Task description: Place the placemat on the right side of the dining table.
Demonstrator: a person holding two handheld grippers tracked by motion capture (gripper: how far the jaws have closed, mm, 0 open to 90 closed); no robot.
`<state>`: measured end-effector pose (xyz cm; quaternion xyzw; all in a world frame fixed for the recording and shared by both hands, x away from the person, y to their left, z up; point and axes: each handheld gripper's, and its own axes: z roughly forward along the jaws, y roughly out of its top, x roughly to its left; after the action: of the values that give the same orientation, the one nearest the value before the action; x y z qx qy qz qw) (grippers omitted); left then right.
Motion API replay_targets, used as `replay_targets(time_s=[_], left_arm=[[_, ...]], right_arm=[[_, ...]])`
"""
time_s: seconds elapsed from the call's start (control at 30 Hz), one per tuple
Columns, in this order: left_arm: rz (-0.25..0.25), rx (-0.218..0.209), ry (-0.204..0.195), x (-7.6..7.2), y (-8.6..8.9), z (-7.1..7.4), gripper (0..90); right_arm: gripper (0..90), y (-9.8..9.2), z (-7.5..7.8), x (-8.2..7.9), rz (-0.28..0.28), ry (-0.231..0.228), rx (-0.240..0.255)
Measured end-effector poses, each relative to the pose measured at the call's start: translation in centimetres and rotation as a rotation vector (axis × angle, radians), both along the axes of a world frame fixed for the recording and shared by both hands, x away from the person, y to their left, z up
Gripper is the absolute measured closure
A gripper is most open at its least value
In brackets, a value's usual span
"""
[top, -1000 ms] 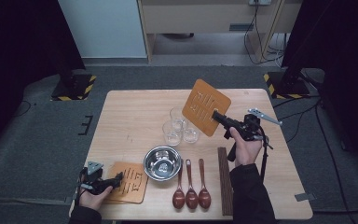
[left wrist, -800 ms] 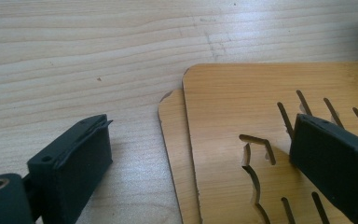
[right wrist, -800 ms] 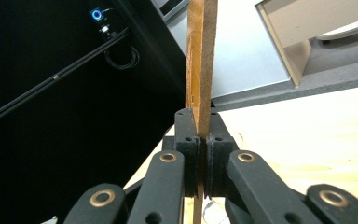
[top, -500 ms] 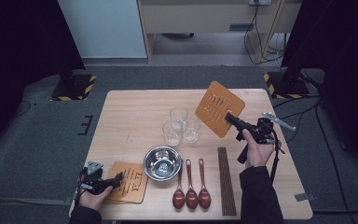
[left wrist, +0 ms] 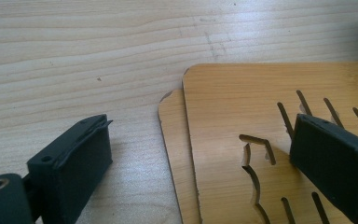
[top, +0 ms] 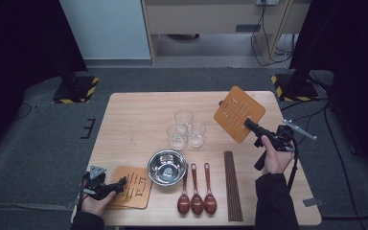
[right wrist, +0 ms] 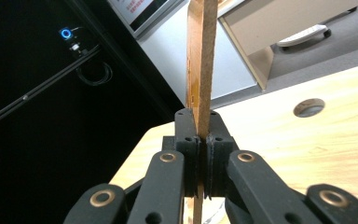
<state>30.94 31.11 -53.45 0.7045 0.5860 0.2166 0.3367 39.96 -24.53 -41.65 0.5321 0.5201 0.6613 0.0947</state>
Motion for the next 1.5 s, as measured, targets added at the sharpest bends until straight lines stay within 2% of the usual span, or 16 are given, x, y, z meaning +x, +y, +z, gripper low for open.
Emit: replay_targets(time_s=[0.93, 1.5], left_arm=[[0.001, 0.001, 0.001, 0.0, 0.0, 0.0, 3.9], [0.004, -0.001, 0.001, 0.0, -0.1, 0.0, 3.5]], right_arm=[[87.1, -4.1, -3.1, -0.9, -0.087, 0.059, -0.02], [87.1, -6.0, -5.7, -1.4, -0.122, 0.125, -0.035]])
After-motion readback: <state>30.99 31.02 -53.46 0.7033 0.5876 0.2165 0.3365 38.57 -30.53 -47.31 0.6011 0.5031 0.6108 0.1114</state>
